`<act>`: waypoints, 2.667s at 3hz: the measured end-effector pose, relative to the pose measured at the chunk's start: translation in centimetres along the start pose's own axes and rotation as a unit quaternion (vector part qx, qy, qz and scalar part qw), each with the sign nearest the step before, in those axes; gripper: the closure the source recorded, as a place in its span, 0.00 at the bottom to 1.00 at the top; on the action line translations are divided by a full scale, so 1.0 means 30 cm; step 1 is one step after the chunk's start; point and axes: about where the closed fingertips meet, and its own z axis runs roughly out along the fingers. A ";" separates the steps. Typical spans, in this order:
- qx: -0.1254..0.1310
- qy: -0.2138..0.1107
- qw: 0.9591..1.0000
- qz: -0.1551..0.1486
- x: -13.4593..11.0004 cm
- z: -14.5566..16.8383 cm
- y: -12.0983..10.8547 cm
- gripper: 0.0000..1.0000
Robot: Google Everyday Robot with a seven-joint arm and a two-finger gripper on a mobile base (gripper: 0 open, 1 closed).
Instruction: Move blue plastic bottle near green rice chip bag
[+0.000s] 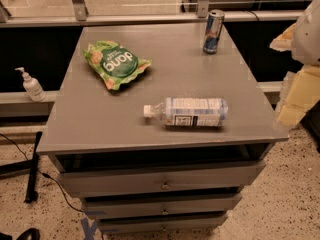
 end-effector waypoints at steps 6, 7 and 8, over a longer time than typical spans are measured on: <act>-0.039 -0.151 0.988 -0.020 -0.236 0.366 -0.088 0.00; -0.064 -0.153 0.986 -0.024 -0.239 0.409 -0.025 0.00; -0.084 -0.149 0.985 -0.018 -0.219 0.447 0.027 0.17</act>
Offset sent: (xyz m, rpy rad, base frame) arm 0.0132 0.0023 -0.0052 0.0466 -0.0214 0.0429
